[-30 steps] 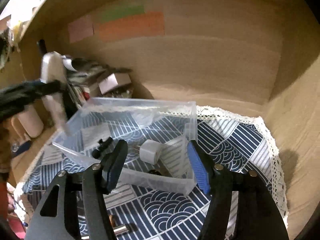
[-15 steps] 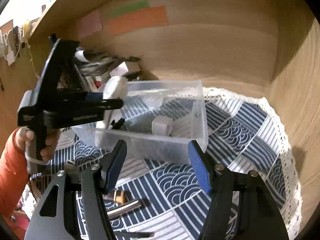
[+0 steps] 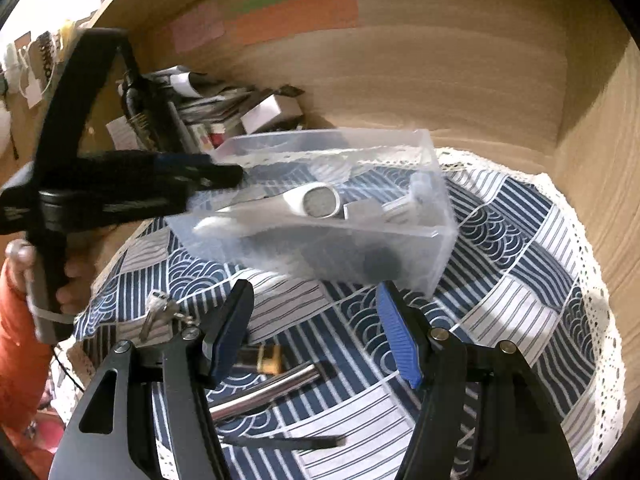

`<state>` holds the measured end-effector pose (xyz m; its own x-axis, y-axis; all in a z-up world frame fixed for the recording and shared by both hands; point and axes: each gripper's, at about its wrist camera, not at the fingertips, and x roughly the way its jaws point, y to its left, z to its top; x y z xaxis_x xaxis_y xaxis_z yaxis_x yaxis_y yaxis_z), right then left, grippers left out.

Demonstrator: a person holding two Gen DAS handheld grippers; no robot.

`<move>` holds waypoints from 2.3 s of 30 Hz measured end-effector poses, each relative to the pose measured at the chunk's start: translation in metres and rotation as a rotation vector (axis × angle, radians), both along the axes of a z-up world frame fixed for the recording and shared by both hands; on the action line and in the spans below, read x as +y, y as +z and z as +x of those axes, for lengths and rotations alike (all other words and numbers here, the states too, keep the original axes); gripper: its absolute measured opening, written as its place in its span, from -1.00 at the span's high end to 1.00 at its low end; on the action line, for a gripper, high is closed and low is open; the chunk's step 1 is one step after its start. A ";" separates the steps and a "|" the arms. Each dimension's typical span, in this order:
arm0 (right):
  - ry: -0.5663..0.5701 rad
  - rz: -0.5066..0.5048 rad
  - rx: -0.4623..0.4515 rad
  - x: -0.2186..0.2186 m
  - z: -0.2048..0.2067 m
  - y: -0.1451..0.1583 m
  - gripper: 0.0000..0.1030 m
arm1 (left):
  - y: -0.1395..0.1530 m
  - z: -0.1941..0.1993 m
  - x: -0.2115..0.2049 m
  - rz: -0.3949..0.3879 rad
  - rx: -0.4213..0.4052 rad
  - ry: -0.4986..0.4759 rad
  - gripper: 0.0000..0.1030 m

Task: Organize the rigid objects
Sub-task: 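Grasp the keys with the left gripper while the right grasps the black-and-gold cylinder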

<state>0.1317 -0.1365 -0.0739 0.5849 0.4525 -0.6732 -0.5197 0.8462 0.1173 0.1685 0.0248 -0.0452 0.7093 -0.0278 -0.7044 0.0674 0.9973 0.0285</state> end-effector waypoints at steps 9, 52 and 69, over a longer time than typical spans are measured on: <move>0.052 -0.059 0.043 0.031 -0.017 -0.021 -0.62 | -0.022 -0.070 0.036 -0.034 0.050 0.059 -0.46; 0.009 -0.110 -0.013 0.036 -0.012 -0.003 -0.56 | -0.034 -0.095 0.045 -0.135 0.007 0.056 0.99; -0.015 -0.034 -0.030 0.016 -0.001 0.010 -0.56 | -0.057 -0.096 0.054 -0.162 0.112 0.060 0.96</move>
